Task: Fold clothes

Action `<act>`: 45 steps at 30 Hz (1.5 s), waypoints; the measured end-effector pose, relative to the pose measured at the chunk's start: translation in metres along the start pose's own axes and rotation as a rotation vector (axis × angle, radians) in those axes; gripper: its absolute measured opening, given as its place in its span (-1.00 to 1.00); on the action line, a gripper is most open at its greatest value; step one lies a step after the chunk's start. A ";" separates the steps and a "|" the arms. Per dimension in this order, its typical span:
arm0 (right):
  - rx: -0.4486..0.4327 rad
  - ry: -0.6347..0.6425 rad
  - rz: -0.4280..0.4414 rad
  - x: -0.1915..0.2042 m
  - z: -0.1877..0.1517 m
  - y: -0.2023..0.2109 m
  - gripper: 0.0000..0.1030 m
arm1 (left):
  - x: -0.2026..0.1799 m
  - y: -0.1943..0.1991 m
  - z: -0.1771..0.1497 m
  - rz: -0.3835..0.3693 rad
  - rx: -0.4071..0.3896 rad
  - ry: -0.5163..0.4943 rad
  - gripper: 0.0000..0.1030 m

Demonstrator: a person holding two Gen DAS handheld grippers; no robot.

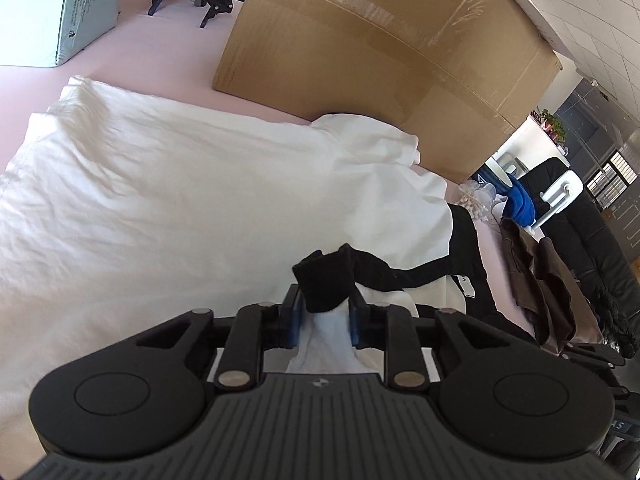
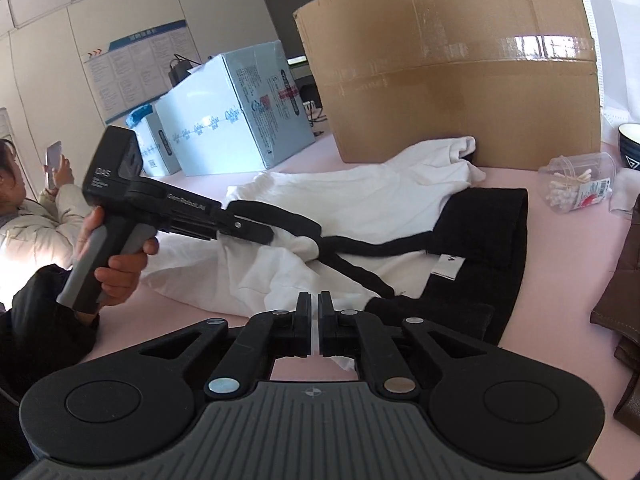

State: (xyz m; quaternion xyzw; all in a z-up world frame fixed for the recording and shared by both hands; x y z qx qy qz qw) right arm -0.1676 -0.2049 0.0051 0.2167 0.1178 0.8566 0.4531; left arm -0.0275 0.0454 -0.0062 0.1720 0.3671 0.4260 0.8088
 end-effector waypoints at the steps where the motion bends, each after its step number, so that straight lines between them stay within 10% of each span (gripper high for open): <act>1: -0.005 0.034 0.002 0.007 0.000 0.000 0.35 | 0.006 0.013 0.004 0.008 -0.054 0.013 0.64; 7: 0.070 0.283 -0.062 0.041 -0.014 -0.022 -0.19 | 0.036 0.073 -0.004 0.036 -0.072 -0.079 0.64; 16: 0.121 0.322 -0.100 0.033 -0.020 -0.040 -0.19 | -0.021 0.037 -0.061 -0.007 0.109 -0.542 0.60; 21: 0.124 0.343 -0.078 0.035 -0.024 -0.042 -0.29 | -0.026 0.027 -0.070 -0.051 0.157 -0.520 0.33; 26: 0.129 0.344 -0.098 0.032 -0.026 -0.044 -0.81 | -0.023 0.032 -0.068 -0.079 0.181 -0.437 -0.88; 33: 0.022 0.088 -0.033 0.006 -0.005 -0.020 -0.88 | -0.018 0.063 -0.066 -0.149 0.129 -0.313 -0.91; 45: 0.172 -0.191 0.030 -0.024 -0.026 -0.015 -0.89 | 0.010 0.074 -0.098 -0.189 0.190 -0.153 -0.92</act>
Point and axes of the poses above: each gripper's, at about its wrist camera, not at the fingertips, and y roughly against the way its jaws point, x to its left, z to its top, the point moved 7 cm from there along -y, roughly the way its jaws point, and after that the axes turned 1 degree about -x, right-handed, at the moved point
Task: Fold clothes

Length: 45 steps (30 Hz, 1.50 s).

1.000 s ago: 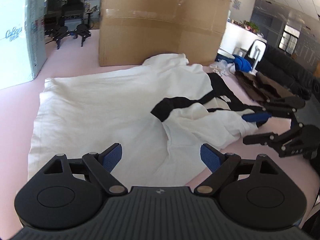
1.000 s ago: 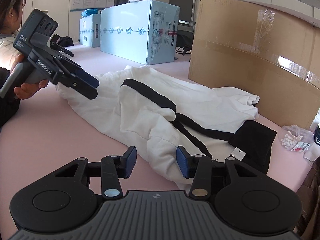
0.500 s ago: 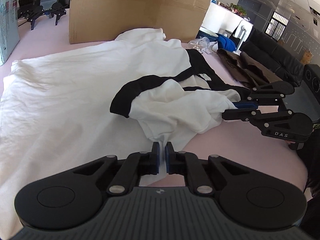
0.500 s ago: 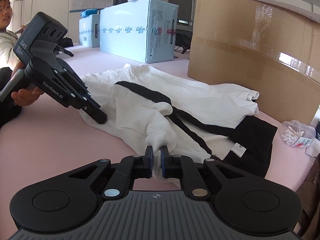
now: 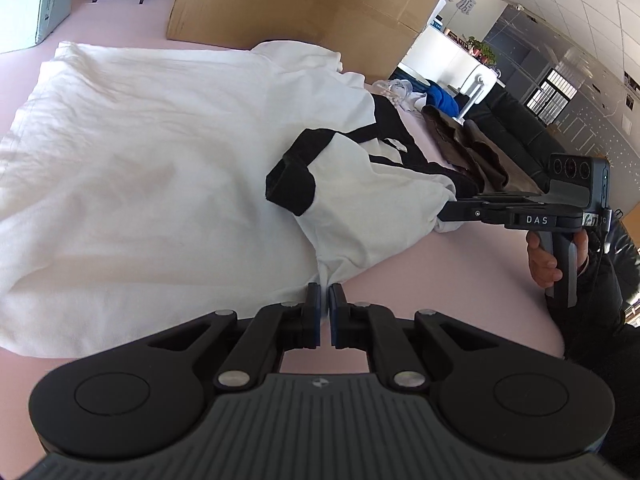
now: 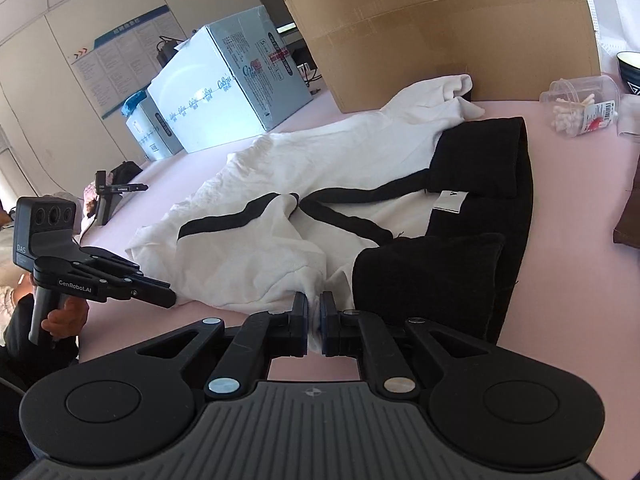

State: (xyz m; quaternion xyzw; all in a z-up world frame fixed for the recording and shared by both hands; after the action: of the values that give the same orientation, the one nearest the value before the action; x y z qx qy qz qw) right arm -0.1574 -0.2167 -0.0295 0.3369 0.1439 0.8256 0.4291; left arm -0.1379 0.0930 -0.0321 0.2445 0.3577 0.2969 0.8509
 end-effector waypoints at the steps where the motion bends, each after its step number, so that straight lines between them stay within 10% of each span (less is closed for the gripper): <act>1: 0.004 -0.009 -0.006 -0.002 0.000 0.000 -0.90 | 0.002 0.001 -0.001 -0.010 -0.008 0.010 -0.92; 17: -0.105 0.071 -0.078 -0.003 -0.005 0.030 -0.74 | 0.010 0.013 -0.008 0.017 -0.083 -0.008 -0.92; 20: -0.196 0.055 -0.068 -0.004 0.001 0.045 0.40 | 0.009 0.015 -0.011 0.023 -0.104 -0.028 -0.90; 24: -0.335 0.024 -0.025 -0.007 0.008 0.073 0.61 | 0.011 0.016 -0.012 0.000 -0.121 -0.009 -0.83; 27: -0.337 0.015 -0.038 -0.010 0.006 0.073 0.62 | 0.012 0.024 -0.012 -0.011 -0.175 0.007 -0.36; 29: -0.324 0.021 -0.047 -0.006 0.006 0.069 0.62 | 0.010 0.033 -0.012 0.004 -0.241 -0.005 0.78; 34: -0.269 0.100 -0.046 0.009 0.002 0.055 0.63 | 0.017 0.069 -0.010 0.146 -0.541 0.042 1.00; 45: -0.195 0.353 0.021 0.054 -0.024 0.037 0.66 | 0.033 0.071 -0.008 0.190 -0.570 0.130 1.00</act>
State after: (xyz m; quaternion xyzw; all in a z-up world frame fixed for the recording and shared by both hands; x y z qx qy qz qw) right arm -0.2182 -0.1934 -0.0039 0.1451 0.1326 0.8863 0.4192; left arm -0.1485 0.1673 -0.0079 0.0090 0.2892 0.4785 0.8290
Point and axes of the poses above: each gripper's, at about its wrist camera, not at the fingertips, and y roughly against the way its jaws point, x to its left, z to its top, the point moved 7 cm from there along -y, roughly the way its jaws point, and after that the axes turned 1 degree about -x, right-handed, at the moved point
